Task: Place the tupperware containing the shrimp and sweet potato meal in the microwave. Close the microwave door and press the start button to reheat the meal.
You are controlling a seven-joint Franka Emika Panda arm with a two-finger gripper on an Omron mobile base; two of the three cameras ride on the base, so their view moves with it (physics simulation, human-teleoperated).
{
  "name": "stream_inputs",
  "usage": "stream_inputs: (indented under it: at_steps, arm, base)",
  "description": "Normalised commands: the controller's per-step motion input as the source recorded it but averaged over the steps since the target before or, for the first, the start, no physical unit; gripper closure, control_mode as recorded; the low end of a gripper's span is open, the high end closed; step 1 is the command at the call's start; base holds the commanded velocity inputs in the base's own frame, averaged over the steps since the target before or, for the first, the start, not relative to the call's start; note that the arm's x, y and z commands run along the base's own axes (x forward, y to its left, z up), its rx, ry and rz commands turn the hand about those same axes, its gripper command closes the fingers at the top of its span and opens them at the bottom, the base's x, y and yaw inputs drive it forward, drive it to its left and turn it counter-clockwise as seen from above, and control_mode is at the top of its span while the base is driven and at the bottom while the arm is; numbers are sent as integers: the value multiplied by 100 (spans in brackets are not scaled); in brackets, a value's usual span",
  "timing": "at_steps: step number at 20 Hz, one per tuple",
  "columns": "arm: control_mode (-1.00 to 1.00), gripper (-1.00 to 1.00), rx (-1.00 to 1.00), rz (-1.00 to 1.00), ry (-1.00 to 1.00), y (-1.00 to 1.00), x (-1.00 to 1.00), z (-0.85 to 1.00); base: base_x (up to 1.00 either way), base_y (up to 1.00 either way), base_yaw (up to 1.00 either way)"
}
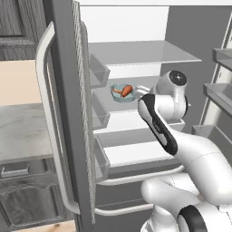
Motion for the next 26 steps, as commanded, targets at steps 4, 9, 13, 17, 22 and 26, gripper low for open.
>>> stream_inputs:
  at_steps: [4, 9, 13, 17, 22, 26]
  arm:
    - [-100, -100, 0, -2, 0, 28, 40, -4]
    - [-100, -100, 1, -5, 0, 8, 29, 0]
    - [-100, -100, 7, -3, 0, 0, 33, 0]
    - [-100, -100, 8, 0, 1, 0, 43, 0]
    - [-100, -100, 6, 0, 1, 0, 45, -7]
    - [-100, -100, 5, 0, 0, 0, 39, -21]
  base:
    - [0, 0, 0]
    - [0, 0, 0]
    - [0, 0, 0]
    - [0, 0, 0]
    - [0, 0, 0]
    - [0, 0, 0]
